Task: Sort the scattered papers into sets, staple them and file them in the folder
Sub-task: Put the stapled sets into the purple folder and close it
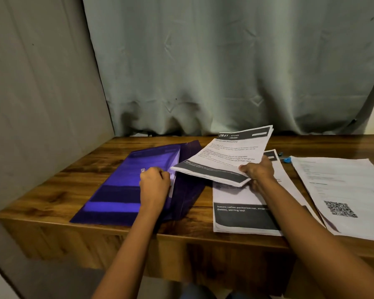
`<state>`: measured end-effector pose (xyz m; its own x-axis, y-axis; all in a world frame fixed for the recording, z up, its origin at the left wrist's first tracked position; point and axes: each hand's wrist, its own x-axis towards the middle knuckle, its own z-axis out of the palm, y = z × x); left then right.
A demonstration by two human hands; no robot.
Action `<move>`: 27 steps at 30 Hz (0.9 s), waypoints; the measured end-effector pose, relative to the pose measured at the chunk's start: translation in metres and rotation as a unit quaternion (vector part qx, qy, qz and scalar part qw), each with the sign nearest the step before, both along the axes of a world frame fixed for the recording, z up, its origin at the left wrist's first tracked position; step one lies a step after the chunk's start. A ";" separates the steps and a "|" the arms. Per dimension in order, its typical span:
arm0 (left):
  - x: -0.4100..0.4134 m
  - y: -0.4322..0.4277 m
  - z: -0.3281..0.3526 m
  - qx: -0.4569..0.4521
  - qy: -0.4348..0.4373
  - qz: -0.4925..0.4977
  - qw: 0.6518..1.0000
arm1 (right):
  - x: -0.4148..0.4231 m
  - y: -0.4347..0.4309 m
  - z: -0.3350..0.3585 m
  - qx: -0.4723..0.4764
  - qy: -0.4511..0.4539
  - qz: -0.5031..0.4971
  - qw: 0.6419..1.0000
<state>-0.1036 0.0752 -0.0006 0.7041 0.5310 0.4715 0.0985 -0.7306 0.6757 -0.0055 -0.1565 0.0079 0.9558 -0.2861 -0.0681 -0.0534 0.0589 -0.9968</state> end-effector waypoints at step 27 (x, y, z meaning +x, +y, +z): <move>0.008 -0.008 0.006 0.131 0.061 0.044 0.989 | -0.025 0.037 0.010 -0.210 -0.150 0.021 0.966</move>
